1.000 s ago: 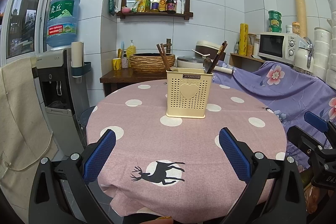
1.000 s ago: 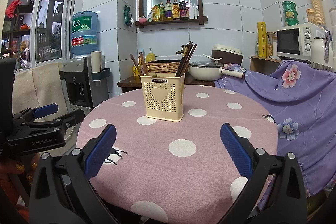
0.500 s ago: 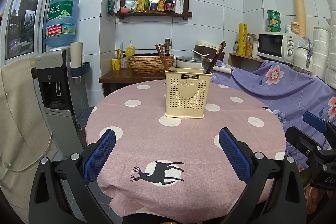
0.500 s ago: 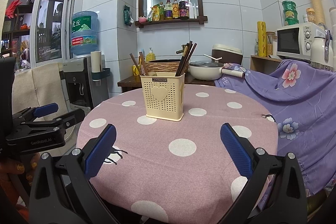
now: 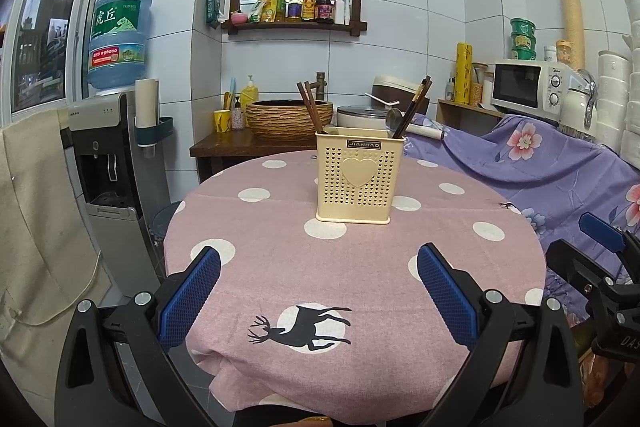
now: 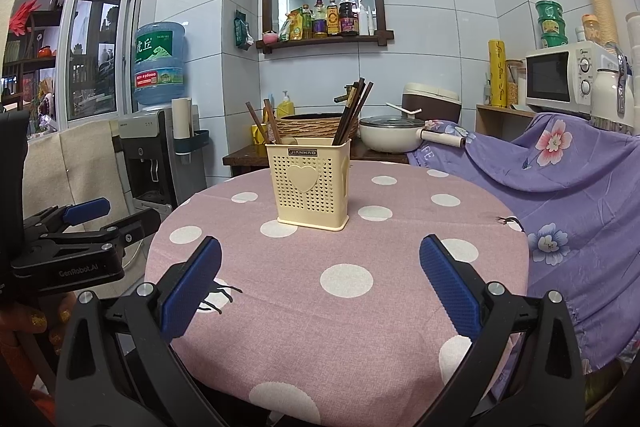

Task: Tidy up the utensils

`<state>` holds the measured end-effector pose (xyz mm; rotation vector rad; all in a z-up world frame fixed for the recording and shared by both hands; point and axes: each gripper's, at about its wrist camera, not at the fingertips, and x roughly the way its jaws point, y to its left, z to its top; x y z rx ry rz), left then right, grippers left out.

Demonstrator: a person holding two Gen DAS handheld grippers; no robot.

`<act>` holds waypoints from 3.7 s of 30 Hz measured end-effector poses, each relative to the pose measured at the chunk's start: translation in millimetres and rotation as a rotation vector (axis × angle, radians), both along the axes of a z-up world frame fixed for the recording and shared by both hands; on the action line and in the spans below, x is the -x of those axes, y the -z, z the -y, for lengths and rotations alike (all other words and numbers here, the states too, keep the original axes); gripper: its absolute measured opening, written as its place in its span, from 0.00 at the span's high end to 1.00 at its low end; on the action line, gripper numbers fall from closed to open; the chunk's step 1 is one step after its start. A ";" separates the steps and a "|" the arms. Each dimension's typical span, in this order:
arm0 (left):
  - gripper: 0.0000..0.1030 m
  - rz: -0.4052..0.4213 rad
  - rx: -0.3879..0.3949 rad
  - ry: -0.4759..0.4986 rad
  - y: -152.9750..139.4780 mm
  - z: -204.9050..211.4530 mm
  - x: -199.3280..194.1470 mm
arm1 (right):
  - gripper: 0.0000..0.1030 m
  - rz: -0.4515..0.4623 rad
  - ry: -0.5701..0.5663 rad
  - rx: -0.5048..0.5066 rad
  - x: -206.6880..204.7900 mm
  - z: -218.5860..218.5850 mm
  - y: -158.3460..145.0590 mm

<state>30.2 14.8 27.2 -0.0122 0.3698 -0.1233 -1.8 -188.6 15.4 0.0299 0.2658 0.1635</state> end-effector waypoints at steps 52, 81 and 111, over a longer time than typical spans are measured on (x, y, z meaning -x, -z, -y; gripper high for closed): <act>0.06 -0.002 -0.005 0.004 0.4 2.5 1.1 | 0.05 -0.004 -0.003 0.000 2.9 -3.3 1.5; 0.06 -0.017 0.002 0.021 4.6 -0.8 1.2 | 0.05 -0.031 0.008 0.001 -2.2 -0.8 4.9; 0.06 -0.036 -0.015 0.011 4.8 -2.8 -3.3 | 0.05 -0.056 0.016 -0.014 -6.8 1.4 6.5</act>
